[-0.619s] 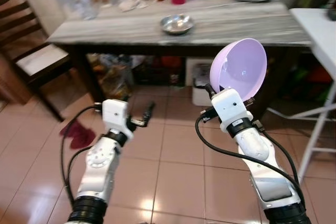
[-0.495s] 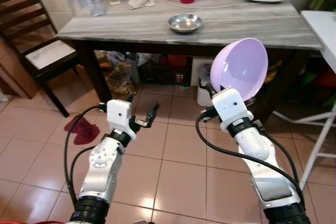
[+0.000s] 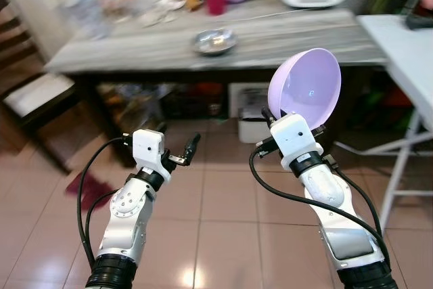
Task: Setting the table
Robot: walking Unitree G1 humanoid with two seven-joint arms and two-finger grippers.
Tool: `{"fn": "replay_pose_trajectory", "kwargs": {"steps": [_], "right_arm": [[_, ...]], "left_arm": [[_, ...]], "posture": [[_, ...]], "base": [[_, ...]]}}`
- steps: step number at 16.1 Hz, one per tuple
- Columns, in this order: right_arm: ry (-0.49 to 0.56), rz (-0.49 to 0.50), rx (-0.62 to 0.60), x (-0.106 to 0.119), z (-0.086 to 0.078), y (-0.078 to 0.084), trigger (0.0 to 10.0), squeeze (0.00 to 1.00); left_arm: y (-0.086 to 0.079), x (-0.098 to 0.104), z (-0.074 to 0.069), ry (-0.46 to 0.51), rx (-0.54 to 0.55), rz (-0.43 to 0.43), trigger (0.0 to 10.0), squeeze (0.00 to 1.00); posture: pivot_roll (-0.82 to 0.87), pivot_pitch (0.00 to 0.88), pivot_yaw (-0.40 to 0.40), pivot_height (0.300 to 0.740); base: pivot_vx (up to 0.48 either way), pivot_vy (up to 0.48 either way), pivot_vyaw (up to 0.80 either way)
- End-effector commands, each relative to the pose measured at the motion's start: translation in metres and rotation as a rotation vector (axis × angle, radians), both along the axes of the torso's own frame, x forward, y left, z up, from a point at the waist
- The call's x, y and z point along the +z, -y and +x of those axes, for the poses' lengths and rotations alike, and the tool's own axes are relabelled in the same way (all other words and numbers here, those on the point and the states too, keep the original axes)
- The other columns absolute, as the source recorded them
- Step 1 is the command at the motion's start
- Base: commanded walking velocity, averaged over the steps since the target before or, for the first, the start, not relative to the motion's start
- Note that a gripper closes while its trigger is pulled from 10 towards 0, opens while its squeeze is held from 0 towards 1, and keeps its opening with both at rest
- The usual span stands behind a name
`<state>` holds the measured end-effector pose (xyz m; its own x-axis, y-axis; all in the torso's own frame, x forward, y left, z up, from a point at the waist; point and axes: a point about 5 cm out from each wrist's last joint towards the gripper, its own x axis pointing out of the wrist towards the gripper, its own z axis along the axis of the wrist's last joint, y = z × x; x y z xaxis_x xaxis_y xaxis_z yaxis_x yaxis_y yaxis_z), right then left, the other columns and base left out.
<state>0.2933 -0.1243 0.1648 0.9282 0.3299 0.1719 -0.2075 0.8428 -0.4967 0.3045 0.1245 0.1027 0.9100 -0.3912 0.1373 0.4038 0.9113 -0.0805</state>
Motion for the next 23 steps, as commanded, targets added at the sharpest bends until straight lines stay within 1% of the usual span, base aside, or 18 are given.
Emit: {"fn": "replay_pose_trajectory", "kwargs": {"steps": [1,7,18,23], "right_arm": [[0.018,0.008,0.007,0.0047,0.0004,-0.0021,10.0,0.0],[0.017,0.006,0.005,0.0035,0.0002,-0.0018,10.0,0.0],[0.033,0.013,0.022,0.0078,0.0007,-0.0041,10.0,0.0],[0.035,0.014,0.018,0.0087,0.0013,-0.005,10.0,0.0]], "left_arm": [[0.0002,0.0014,-0.0001,0.007,-0.019,0.01,10.0,0.0],[0.0029,0.0016,0.0005,0.009,-0.028,0.007,10.0,0.0],[0.0046,0.0042,0.0016,0.02,-0.028,0.004,10.0,0.0],[0.0044,0.004,0.0015,0.018,-0.029,0.005,10.0,0.0]], "posture": [[-0.21,0.06,0.075,0.74],[-0.21,0.059,0.076,0.74],[-0.21,0.06,0.077,0.74],[-0.21,0.06,0.074,0.74]], "base": [[0.48,0.0,0.0],[0.48,0.0,0.0],[0.48,0.0,0.47],[0.48,0.0,0.0]]}}
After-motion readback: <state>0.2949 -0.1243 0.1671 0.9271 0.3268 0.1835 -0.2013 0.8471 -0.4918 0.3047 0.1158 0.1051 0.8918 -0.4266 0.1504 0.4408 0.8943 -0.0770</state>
